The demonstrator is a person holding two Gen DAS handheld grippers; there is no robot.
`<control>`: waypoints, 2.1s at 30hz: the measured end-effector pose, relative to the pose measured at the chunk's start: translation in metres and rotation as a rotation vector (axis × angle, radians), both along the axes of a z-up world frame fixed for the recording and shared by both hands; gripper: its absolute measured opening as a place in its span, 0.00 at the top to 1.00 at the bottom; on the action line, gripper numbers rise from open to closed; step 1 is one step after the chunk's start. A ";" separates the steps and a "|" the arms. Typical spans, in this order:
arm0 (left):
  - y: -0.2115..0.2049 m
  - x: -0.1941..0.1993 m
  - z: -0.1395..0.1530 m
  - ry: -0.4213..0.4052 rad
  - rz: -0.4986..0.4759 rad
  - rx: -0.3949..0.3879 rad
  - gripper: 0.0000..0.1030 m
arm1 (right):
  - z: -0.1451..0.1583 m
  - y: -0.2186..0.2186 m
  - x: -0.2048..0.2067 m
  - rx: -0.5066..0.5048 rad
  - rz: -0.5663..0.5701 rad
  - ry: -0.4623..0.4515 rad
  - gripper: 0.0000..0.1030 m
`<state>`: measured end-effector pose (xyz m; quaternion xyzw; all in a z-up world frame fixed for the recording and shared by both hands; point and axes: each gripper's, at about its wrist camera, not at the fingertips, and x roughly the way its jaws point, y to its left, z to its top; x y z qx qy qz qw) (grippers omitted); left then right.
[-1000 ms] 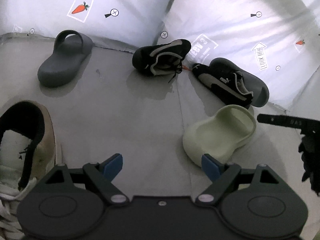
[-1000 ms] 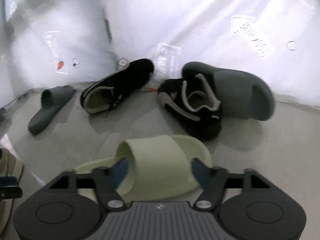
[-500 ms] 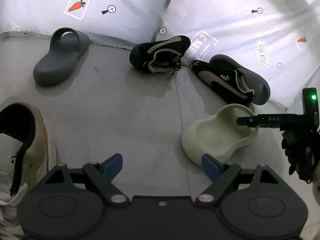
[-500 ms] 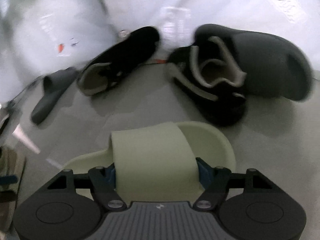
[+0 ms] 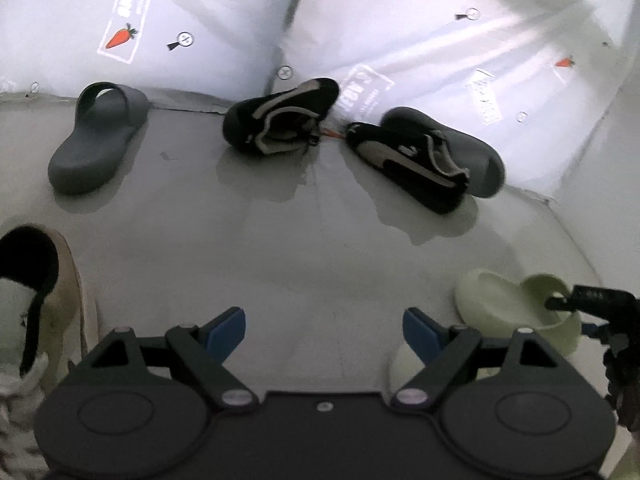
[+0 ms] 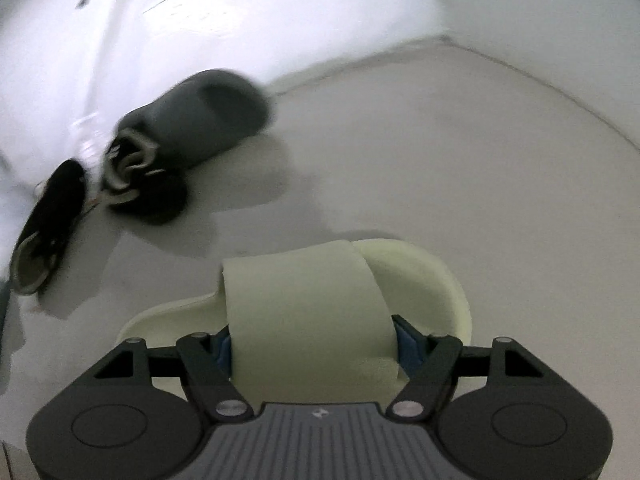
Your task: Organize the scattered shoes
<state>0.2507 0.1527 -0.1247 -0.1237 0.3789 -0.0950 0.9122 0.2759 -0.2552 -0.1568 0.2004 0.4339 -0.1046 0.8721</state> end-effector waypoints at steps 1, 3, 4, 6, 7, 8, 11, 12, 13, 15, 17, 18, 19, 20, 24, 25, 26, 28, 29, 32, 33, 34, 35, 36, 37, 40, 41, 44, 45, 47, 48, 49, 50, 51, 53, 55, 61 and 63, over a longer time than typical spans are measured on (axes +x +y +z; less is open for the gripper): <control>-0.002 -0.003 0.000 0.002 -0.006 0.000 0.16 | 0.000 -0.002 -0.011 0.011 -0.011 0.009 0.27; -0.007 -0.012 0.001 0.007 -0.020 -0.002 0.16 | 0.000 -0.006 -0.033 0.032 -0.034 0.028 0.26; -0.008 -0.016 0.001 0.009 -0.024 -0.002 0.16 | 0.000 -0.008 -0.044 0.042 -0.045 0.037 0.25; -0.012 -0.024 0.001 0.015 -0.031 -0.007 0.16 | 0.000 -0.007 -0.058 0.074 -0.038 0.048 0.22; -0.014 -0.027 0.001 0.018 -0.034 -0.011 0.16 | 0.000 -0.004 -0.065 0.103 -0.015 0.056 0.21; -0.015 -0.030 0.000 0.020 -0.035 -0.015 0.16 | 0.000 -0.001 -0.070 0.128 0.010 0.066 0.20; -0.021 -0.039 0.000 0.027 -0.041 -0.018 0.16 | 0.003 0.004 -0.079 0.179 0.109 0.104 0.19; -0.024 -0.042 0.000 0.028 -0.044 -0.018 0.16 | 0.004 0.006 -0.082 0.191 0.153 0.118 0.19; -0.027 -0.046 0.000 0.029 -0.047 -0.017 0.16 | 0.007 0.009 -0.084 0.188 0.233 0.131 0.19; -0.033 -0.053 0.000 0.032 -0.054 -0.015 0.16 | 0.014 0.014 -0.091 0.137 0.390 0.139 0.19; -0.039 -0.058 -0.001 0.037 -0.056 -0.012 0.16 | 0.027 0.019 -0.099 0.003 0.522 0.098 0.18; -0.042 -0.061 -0.001 0.039 -0.056 -0.010 0.16 | 0.031 0.019 -0.102 -0.065 0.578 0.068 0.17; -0.044 -0.063 -0.001 0.042 -0.054 -0.009 0.16 | 0.035 0.019 -0.104 -0.130 0.630 0.039 0.16; -0.047 -0.065 -0.002 0.047 -0.050 -0.008 0.16 | 0.037 0.018 -0.101 -0.182 0.669 0.016 0.14; -0.058 -0.073 -0.002 0.053 -0.047 0.003 0.16 | 0.037 0.005 -0.079 -0.242 0.810 -0.034 0.09; -0.061 -0.074 -0.002 0.053 -0.046 0.007 0.16 | 0.032 0.001 -0.069 -0.212 0.846 -0.028 0.09; -0.064 -0.076 -0.002 0.052 -0.046 0.010 0.16 | 0.029 -0.001 -0.066 -0.196 0.860 -0.026 0.09; -0.070 -0.079 -0.001 0.051 -0.045 0.017 0.16 | 0.022 -0.004 -0.059 -0.161 0.885 -0.024 0.11; -0.073 -0.082 0.001 0.048 -0.043 0.022 0.16 | 0.021 -0.004 -0.057 -0.132 0.880 -0.031 0.10; -0.077 -0.091 0.003 0.046 -0.034 0.027 0.16 | 0.023 -0.001 -0.064 -0.048 0.852 -0.037 0.10; -0.078 -0.094 0.003 0.049 -0.029 0.028 0.16 | 0.024 0.001 -0.068 -0.008 0.840 -0.038 0.10; -0.078 -0.097 0.002 0.054 -0.024 0.029 0.16 | 0.025 0.004 -0.073 0.031 0.832 -0.037 0.10; -0.079 -0.099 0.001 0.060 -0.019 0.029 0.16 | 0.024 0.011 -0.077 0.065 0.834 -0.031 0.10; -0.079 -0.101 0.001 0.065 -0.012 0.028 0.16 | 0.024 0.018 -0.082 0.100 0.836 -0.025 0.10; -0.079 -0.102 0.000 0.068 -0.006 0.027 0.16 | 0.024 0.024 -0.086 0.127 0.836 -0.020 0.09; -0.079 -0.105 0.002 0.064 0.007 0.022 0.16 | 0.026 0.047 -0.100 0.139 0.854 -0.007 0.09; -0.079 -0.105 0.003 0.060 0.009 0.020 0.16 | 0.026 0.053 -0.104 0.143 0.872 -0.003 0.09; -0.081 -0.107 0.004 0.054 0.003 0.019 0.16 | 0.028 0.059 -0.109 0.121 0.898 -0.023 0.09; -0.082 -0.107 0.005 0.051 0.000 0.021 0.16 | 0.029 0.057 -0.108 0.090 0.867 -0.038 0.09; -0.082 -0.109 0.006 0.045 -0.005 0.027 0.16 | 0.030 0.046 -0.106 0.050 0.788 -0.068 0.09; -0.082 -0.110 0.007 0.042 -0.008 0.031 0.16 | 0.029 0.038 -0.103 0.069 0.764 -0.072 0.09; -0.081 -0.111 0.007 0.041 -0.008 0.032 0.16 | 0.026 0.031 -0.099 0.110 0.748 -0.070 0.09; -0.079 -0.111 0.006 0.046 -0.003 0.027 0.16 | 0.021 0.024 -0.094 0.161 0.734 -0.061 0.09; -0.077 -0.111 0.005 0.051 0.002 0.023 0.16 | 0.016 0.018 -0.089 0.208 0.722 -0.053 0.09; -0.072 -0.111 0.004 0.059 0.012 0.014 0.16 | 0.007 0.015 -0.083 0.271 0.723 -0.034 0.09; -0.067 -0.112 0.005 0.061 0.023 0.009 0.16 | 0.001 0.021 -0.079 0.314 0.742 -0.003 0.10; -0.055 -0.115 0.006 0.065 0.034 0.019 0.16 | 0.000 0.058 -0.084 0.308 0.708 0.018 0.10; -0.048 -0.115 0.005 0.070 0.044 0.015 0.16 | 0.001 0.075 -0.084 0.299 0.701 0.022 0.10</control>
